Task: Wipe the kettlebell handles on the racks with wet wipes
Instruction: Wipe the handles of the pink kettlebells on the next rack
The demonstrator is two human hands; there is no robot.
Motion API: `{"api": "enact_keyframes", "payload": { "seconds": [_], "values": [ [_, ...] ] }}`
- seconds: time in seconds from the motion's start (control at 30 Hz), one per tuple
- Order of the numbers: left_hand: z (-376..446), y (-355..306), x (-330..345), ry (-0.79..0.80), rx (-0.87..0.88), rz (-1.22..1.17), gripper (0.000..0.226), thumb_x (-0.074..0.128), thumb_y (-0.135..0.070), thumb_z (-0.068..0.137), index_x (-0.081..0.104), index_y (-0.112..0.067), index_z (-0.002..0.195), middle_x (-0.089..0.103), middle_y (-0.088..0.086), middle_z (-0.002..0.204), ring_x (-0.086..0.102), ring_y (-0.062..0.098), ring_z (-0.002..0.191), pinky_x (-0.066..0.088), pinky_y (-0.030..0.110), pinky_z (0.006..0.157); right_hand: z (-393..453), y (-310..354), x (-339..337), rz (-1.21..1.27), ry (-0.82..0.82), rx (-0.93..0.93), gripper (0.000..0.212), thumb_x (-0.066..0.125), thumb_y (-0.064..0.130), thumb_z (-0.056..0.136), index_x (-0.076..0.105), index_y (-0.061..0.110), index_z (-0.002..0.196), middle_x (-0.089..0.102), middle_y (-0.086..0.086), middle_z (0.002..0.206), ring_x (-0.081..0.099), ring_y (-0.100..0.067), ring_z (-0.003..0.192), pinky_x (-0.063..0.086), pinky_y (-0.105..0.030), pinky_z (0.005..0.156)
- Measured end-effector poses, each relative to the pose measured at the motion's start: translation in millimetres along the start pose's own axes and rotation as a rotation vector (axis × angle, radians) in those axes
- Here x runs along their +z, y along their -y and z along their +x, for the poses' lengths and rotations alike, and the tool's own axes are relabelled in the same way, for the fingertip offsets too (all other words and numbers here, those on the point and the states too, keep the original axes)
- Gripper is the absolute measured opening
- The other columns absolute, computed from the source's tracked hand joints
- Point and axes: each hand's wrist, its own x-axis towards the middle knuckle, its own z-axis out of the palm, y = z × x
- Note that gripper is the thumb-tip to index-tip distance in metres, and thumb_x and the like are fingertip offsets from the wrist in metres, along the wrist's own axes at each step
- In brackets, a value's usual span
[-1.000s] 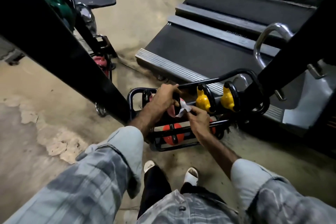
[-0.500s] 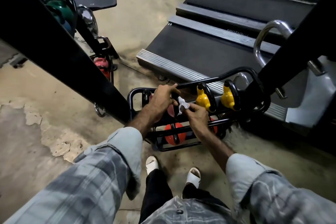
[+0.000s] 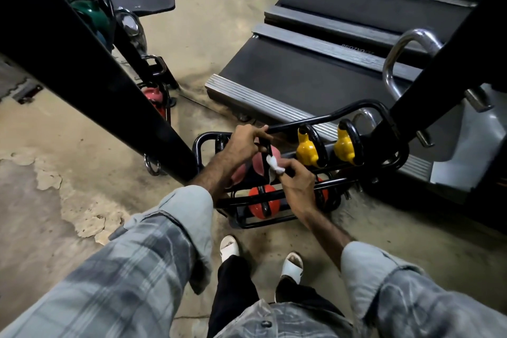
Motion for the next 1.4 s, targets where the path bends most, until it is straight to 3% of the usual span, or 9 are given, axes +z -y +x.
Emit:
{"api": "enact_keyframes", "payload": {
  "seconds": [0.17, 0.4, 0.5, 0.63, 0.8, 0.97, 1.1, 1.27, 1.4],
  "values": [
    [4.4, -1.6, -0.5, -0.059, 0.039, 0.055, 0.043, 0.056, 0.02, 0.072, 0.075, -0.006, 0.101, 0.068, 0.012, 0.118, 0.062, 0.018, 0.115, 0.053, 0.029, 0.094, 1.3, -4.2, 1.0, -0.105, 0.005, -0.202, 0.014, 0.068, 0.002, 0.077, 0.068, 0.013, 0.085, 0.067, 0.004, 0.09, 0.064, -0.007, 0.086, 0.055, -0.035, 0.074],
    [11.4, -6.7, -4.8, -0.033, -0.029, 0.082, 0.025, 0.065, 0.008, 0.075, 0.077, -0.009, 0.089, 0.075, 0.006, 0.093, 0.071, 0.013, 0.089, 0.058, 0.031, 0.084, 21.8, 7.6, -4.0, -0.479, 0.23, -0.606, 0.02, 0.066, 0.016, 0.088, 0.07, 0.013, 0.107, 0.056, -0.009, 0.115, 0.06, -0.015, 0.097, 0.058, -0.023, 0.073],
    [10.7, -4.6, -6.3, -0.037, -0.025, 0.071, 0.031, 0.065, 0.011, 0.077, 0.077, -0.011, 0.095, 0.074, 0.004, 0.102, 0.07, 0.011, 0.093, 0.057, 0.027, 0.085, 9.2, -1.3, -14.9, -0.772, 0.402, -0.842, 0.024, 0.051, 0.012, 0.093, 0.068, 0.011, 0.109, 0.053, -0.012, 0.121, 0.055, -0.021, 0.1, 0.056, -0.028, 0.081],
    [10.0, 3.7, -4.8, -0.048, -0.026, -0.001, 0.03, 0.067, 0.007, 0.078, 0.076, -0.014, 0.098, 0.071, 0.0, 0.111, 0.065, 0.007, 0.104, 0.049, 0.013, 0.085, 28.4, 11.8, -13.3, -0.966, 0.448, -1.102, 0.021, 0.056, 0.007, 0.09, 0.071, 0.011, 0.104, 0.058, -0.01, 0.109, 0.047, -0.023, 0.09, 0.049, -0.032, 0.078],
    [8.0, 10.3, -5.6, -0.056, -0.004, -0.108, 0.029, 0.069, 0.008, 0.076, 0.076, -0.01, 0.099, 0.07, 0.0, 0.114, 0.065, 0.008, 0.104, 0.051, 0.019, 0.092, 37.5, 26.4, 2.8, -1.353, 0.543, -1.297, 0.018, 0.063, 0.022, 0.074, 0.076, 0.019, 0.087, 0.067, -0.002, 0.093, 0.044, -0.023, 0.088, 0.032, -0.034, 0.074],
    [7.1, 11.8, -2.9, -0.069, -0.003, -0.143, 0.031, 0.066, 0.01, 0.077, 0.076, -0.011, 0.097, 0.07, -0.002, 0.113, 0.065, 0.006, 0.101, 0.049, 0.009, 0.081, 36.7, 53.8, 14.3, -1.669, 0.629, -1.171, 0.033, 0.047, 0.028, 0.079, 0.074, 0.024, 0.098, 0.069, -0.003, 0.101, 0.054, -0.029, 0.103, 0.037, -0.039, 0.078],
    [9.5, 8.0, -0.3, -0.049, -0.02, -0.114, 0.026, 0.067, 0.004, 0.079, 0.077, -0.014, 0.095, 0.073, 0.0, 0.105, 0.067, 0.009, 0.098, 0.051, 0.015, 0.087, 31.3, 50.7, 15.3, -1.857, 0.658, -1.131, 0.04, 0.044, 0.026, 0.087, 0.068, 0.013, 0.116, 0.063, -0.016, 0.117, 0.049, -0.038, 0.112, 0.035, -0.044, 0.083],
    [12.0, 5.3, -2.3, -0.065, -0.043, -0.141, 0.022, 0.063, 0.001, 0.082, 0.075, -0.007, 0.098, 0.073, -0.001, 0.099, 0.061, -0.003, 0.071, 0.042, -0.001, 0.056, 31.2, 58.2, 21.7, -1.931, 0.671, -1.105, 0.038, 0.043, 0.031, 0.095, 0.064, 0.02, 0.124, 0.061, -0.011, 0.125, 0.044, -0.036, 0.117, 0.036, -0.046, 0.092],
    [11.6, 4.4, -4.1, -0.052, -0.021, -0.143, 0.02, 0.061, -0.005, 0.084, 0.073, -0.004, 0.1, 0.07, 0.006, 0.106, 0.065, 0.012, 0.076, 0.049, 0.013, 0.056, 37.0, 61.0, 25.3, -1.922, 0.703, -1.141, 0.036, 0.042, 0.025, 0.093, 0.07, 0.019, 0.115, 0.066, -0.011, 0.116, 0.048, -0.038, 0.115, 0.039, -0.048, 0.098]
  ]
}}
